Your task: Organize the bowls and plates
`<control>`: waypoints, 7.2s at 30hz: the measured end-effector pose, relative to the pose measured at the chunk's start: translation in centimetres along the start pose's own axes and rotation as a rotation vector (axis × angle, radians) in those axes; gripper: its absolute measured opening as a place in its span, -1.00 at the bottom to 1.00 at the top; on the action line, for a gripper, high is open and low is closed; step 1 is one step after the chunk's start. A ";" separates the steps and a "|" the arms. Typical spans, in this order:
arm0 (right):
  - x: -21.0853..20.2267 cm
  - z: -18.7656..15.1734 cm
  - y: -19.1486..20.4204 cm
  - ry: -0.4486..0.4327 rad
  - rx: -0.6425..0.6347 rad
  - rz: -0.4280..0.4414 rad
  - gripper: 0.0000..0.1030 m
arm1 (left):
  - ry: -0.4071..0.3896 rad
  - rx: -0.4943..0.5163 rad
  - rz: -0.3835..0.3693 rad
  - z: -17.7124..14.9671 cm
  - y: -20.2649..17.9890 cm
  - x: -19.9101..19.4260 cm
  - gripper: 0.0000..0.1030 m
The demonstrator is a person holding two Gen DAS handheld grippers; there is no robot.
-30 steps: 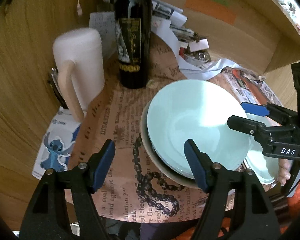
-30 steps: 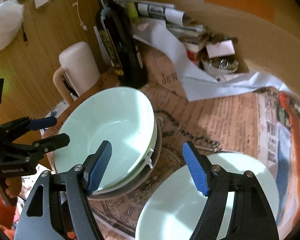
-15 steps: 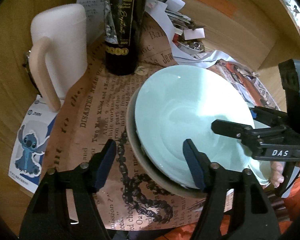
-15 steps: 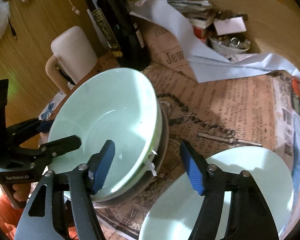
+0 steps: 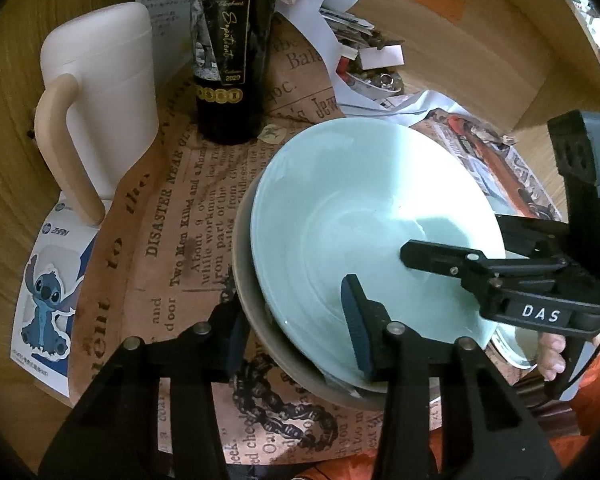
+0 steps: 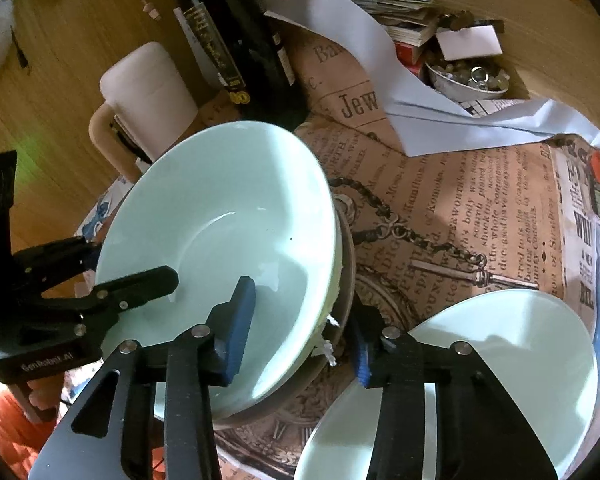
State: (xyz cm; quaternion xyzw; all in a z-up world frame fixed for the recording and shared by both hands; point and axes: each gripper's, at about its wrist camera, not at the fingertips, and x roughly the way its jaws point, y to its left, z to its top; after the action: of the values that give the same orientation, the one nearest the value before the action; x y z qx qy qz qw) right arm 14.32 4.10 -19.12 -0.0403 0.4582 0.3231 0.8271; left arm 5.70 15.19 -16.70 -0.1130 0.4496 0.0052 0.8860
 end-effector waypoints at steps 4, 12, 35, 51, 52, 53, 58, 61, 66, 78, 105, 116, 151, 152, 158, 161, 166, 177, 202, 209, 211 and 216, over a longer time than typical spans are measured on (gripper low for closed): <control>-0.1 0.1 -0.4 -0.011 0.015 0.003 -0.34 | -0.001 0.007 0.019 0.0 -0.2 -0.1 -0.15; -0.5 0.5 -0.1 -0.045 0.011 -0.011 -0.42 | -0.008 0.010 0.049 0.0 -0.3 0.0 -0.15; -4.6 0.4 -0.1 -0.148 0.028 -0.013 -0.43 | -0.108 0.033 0.049 1.4 -1.8 -2.7 -0.15; -9.2 -1.3 -1.7 -0.226 0.062 -0.054 -0.43 | -0.167 0.112 0.013 1.8 -6.1 -4.5 -0.15; -9.5 -1.5 -1.8 -0.231 0.064 -0.058 -0.43 | -0.168 0.116 0.010 1.8 -6.3 -4.6 -0.15; -9.7 -1.6 -1.9 -0.234 0.066 -0.062 -0.43 | -0.170 0.121 0.007 1.8 -6.6 -4.6 -0.15; -10.9 -2.5 -2.3 -0.253 0.087 -0.081 -0.43 | -0.179 0.151 -0.010 1.7 -8.0 -4.8 -0.15; -11.7 -3.1 -2.8 -0.263 0.101 -0.094 -0.43 | -0.183 0.173 -0.022 1.8 -9.0 -4.9 -0.15; -12.9 -4.2 -3.8 -0.279 0.128 -0.119 -0.43 | -0.181 0.209 -0.049 1.8 -10.7 -4.7 -0.15; -15.1 -7.1 -6.1 -0.298 0.199 -0.174 -0.43 | -0.158 0.288 -0.113 1.9 -14.8 -3.7 -0.15; -13.1 -9.1 -10.8 -0.205 0.298 -0.166 -0.43 | -0.027 0.318 -0.145 1.8 -17.7 1.5 -0.15; -12.4 -8.6 -11.4 -0.195 0.319 -0.147 -0.42 | -0.011 0.309 -0.145 2.1 -17.3 2.2 -0.15; -24.8 -12.2 -1.1 -0.733 0.098 -0.281 0.45 | -0.604 0.276 -0.129 -0.6 -15.7 -14.1 0.85; -24.9 -12.4 -0.8 -0.745 0.093 -0.287 0.48 | -0.615 0.275 -0.129 -0.7 -15.7 -14.4 0.86; -25.8 -13.3 0.2 -0.804 0.078 -0.284 0.71 | -0.674 0.258 -0.110 -1.7 -15.5 -15.5 0.94; -25.8 -13.6 0.4 -0.817 0.081 -0.279 0.87 | -0.690 0.244 -0.110 -2.0 -15.3 -15.8 0.96; -25.8 -13.8 0.7 -0.836 0.077 -0.286 0.98 | -0.721 0.237 -0.093 -2.7 -15.1 -16.1 0.98; -25.7 -14.1 0.2 -0.835 0.099 -0.259 0.99 | -0.722 0.235 -0.091 -3.0 -15.1 -16.0 0.99; -24.9 -13.7 0.0 -0.816 0.102 -0.238 0.99 | -0.702 0.244 -0.100 -2.6 -15.2 -15.2 0.99; -24.9 -13.6 -0.1 -0.816 0.101 -0.235 0.99 | -0.706 0.248 -0.108 -2.6 -15.2 -15.2 0.99; -24.9 -13.7 -0.1 -0.816 0.101 -0.234 0.99 | -0.707 0.245 -0.107 -2.5 -15.2 -15.3 0.99; -24.8 -13.6 -0.2 -0.814 0.100 -0.236 0.99 | -0.692 0.242 -0.108 -2.3 -15.4 -15.1 0.99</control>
State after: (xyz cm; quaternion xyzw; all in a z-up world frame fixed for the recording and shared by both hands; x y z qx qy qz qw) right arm -4.78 -13.36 -7.57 0.0788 0.1017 0.1933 0.9727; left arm -3.41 1.13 -2.92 -0.0227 0.1140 -0.0569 0.9916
